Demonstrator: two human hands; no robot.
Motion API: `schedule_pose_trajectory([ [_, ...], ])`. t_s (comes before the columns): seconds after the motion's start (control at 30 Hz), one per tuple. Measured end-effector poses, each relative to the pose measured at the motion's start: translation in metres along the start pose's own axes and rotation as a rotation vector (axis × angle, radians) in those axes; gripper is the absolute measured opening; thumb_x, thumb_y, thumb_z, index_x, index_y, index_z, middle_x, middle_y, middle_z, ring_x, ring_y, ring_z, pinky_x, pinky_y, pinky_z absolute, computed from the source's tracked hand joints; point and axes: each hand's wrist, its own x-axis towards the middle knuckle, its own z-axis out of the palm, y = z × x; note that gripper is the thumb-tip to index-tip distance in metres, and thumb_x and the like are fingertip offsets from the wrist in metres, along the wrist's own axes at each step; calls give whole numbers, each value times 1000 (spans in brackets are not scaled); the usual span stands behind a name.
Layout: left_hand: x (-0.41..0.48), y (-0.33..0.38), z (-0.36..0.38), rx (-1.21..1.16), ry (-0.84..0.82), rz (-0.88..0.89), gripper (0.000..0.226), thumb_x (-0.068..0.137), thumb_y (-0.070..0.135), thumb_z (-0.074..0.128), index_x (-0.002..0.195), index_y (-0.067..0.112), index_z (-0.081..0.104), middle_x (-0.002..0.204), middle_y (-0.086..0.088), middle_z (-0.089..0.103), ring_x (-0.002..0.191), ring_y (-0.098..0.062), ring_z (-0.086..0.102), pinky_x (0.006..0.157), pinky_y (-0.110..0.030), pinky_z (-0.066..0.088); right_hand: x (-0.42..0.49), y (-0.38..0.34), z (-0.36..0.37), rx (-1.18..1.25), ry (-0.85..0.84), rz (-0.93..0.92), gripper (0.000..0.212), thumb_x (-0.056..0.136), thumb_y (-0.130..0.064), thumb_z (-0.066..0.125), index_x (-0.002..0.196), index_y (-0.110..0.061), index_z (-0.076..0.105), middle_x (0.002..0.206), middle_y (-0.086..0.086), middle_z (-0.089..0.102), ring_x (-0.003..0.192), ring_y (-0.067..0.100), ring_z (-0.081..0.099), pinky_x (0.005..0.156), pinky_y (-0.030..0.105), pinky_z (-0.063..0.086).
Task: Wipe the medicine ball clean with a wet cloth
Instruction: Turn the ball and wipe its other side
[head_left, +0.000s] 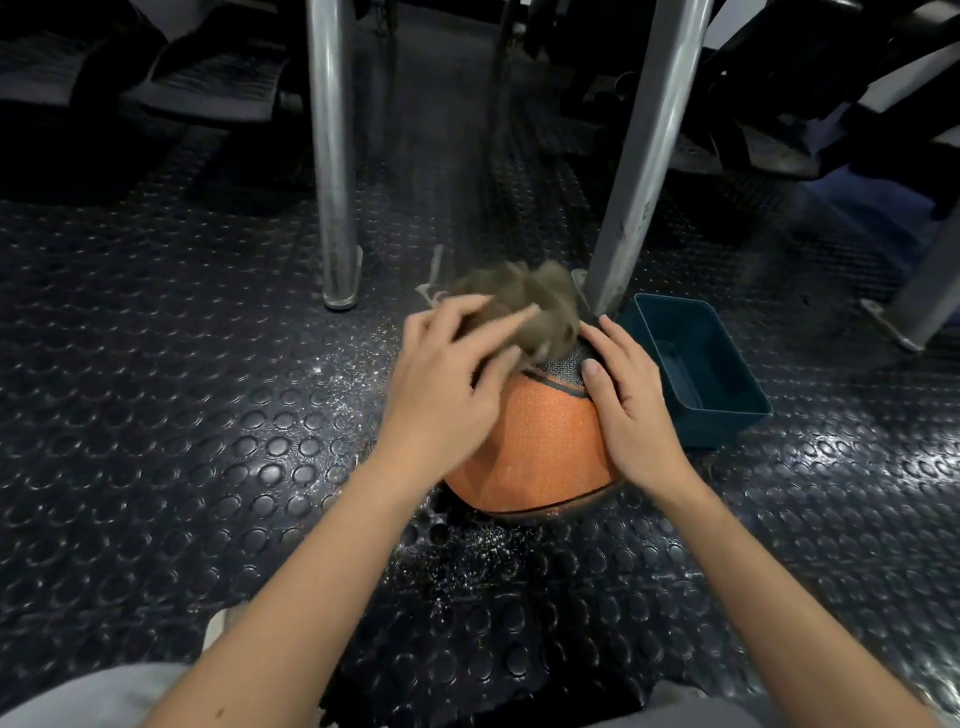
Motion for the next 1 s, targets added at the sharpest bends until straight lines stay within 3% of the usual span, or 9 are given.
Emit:
schedule_pose_trajectory([
  [0.1,-1,-28,1,120,-186,-256,34,98,31,46,130,36,54,126,4,45,116,-18,31,95,-28,25,-1,-1,0,1,-9,12,32,93,-46,32,123,-60,32,148,-17,29,139,8,20,115,47,16],
  [0.23,6,-46,-13,76,-27,-500,33,98,25,45,129,24,57,114,1,48,117,-25,35,93,-29,25,-2,-1,1,-16,10,7,33,94,-47,31,124,-59,31,150,-14,29,140,8,19,115,49,16],
  [0.33,9,-14,-10,-75,84,-247,31,95,22,53,124,32,57,112,6,47,110,-15,35,91,-17,22,-1,-2,0,-19,-3,18,32,93,-51,31,124,-60,32,149,-18,29,139,8,19,114,50,16],
  [0.43,1,6,2,-26,-29,54,35,92,26,56,123,42,54,115,13,44,104,-4,27,93,-11,21,-2,1,-1,-26,17,16,35,90,-58,24,124,-58,33,146,-22,30,137,7,22,113,51,19],
  [0.53,0,-12,9,56,-138,-83,33,94,27,54,123,43,57,122,10,45,111,-8,28,96,-22,22,-2,0,0,-35,13,0,36,90,-58,20,123,-61,31,144,-25,27,137,8,22,112,52,19],
  [0.7,5,-36,-11,46,-15,-441,30,97,21,49,125,25,60,123,-3,51,117,-20,36,92,-16,17,-5,2,1,-37,38,-27,35,90,-58,21,124,-61,31,143,-25,27,137,9,22,112,52,18],
  [0.77,8,-20,-14,-3,67,-343,30,96,20,51,123,28,60,122,2,49,112,-14,32,91,-13,17,-4,2,0,-25,33,-20,35,89,-58,22,123,-62,31,143,-25,27,136,6,21,113,49,17],
  [0.9,9,9,-5,16,52,139,30,91,27,52,118,38,60,118,6,49,105,-8,30,96,-11,23,0,3,1,-18,33,0,33,88,-58,22,121,-62,29,143,-24,27,135,4,20,114,48,17],
  [1.0,3,-7,6,45,-131,0,30,95,26,51,120,40,61,122,8,46,103,-4,24,92,-18,24,2,3,0,-21,18,10,32,90,-57,23,121,-63,27,144,-24,27,138,10,19,113,52,17],
])
